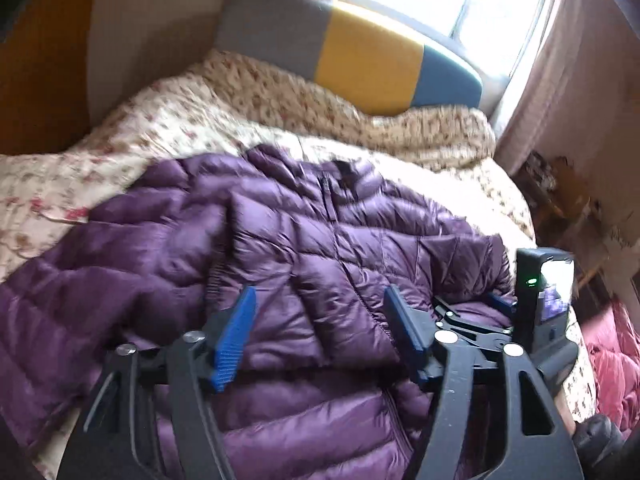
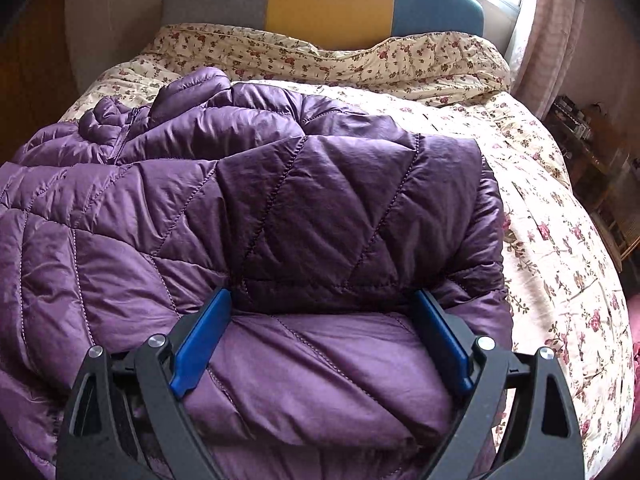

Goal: Fold large clothes
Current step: 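Fold the held sleeve across the jacket body with the right gripper, then release, then grasp the other sleeve with the left gripper and fold it across the body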

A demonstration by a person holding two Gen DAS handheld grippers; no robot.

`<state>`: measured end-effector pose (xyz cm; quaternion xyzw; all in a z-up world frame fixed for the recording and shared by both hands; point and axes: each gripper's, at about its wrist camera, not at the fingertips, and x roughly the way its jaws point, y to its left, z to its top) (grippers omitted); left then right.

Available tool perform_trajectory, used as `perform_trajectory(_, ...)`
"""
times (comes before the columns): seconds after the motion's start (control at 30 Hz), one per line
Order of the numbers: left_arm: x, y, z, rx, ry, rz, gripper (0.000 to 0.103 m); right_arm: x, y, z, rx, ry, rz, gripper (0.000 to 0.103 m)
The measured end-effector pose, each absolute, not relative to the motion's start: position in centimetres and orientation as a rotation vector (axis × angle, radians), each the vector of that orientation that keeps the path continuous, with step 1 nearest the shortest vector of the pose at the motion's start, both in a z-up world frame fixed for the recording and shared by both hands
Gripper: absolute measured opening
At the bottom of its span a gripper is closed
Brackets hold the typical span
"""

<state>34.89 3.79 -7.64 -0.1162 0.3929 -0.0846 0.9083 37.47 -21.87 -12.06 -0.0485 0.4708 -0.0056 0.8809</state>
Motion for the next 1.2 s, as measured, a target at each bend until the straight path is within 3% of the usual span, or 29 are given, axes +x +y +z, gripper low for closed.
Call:
perform_trajectory(0.23,37.7,5.1,-13.0,-0.247,0.916,-0.111,0.051,37.4,-21.8,-12.2,-0.100,0.976,-0.013,0.091)
perform_trajectory(0.53,35.2,6.7,-11.8,-0.313,0.900,-0.108,0.052,37.4,-21.6,-12.4,-0.113,0.972,-0.024,0.092)
perform_trajectory(0.63,31.4,9.6,-10.5,-0.441,0.881,-0.074,0.064,37.4,-21.6,-12.4,-0.119,0.971,-0.026,0.093)
perform_trajectory(0.97,13.0,24.5,-11.2,-0.780,0.857,0.239,0.063,37.3,-21.6,-12.4,-0.122,0.967,-0.029,0.093)
perform_trajectory(1.2,1.1,34.9,-12.3,-1.079,0.696,0.559,0.062,37.1,-21.6,-12.2,-0.126,0.960,-0.034,0.093)
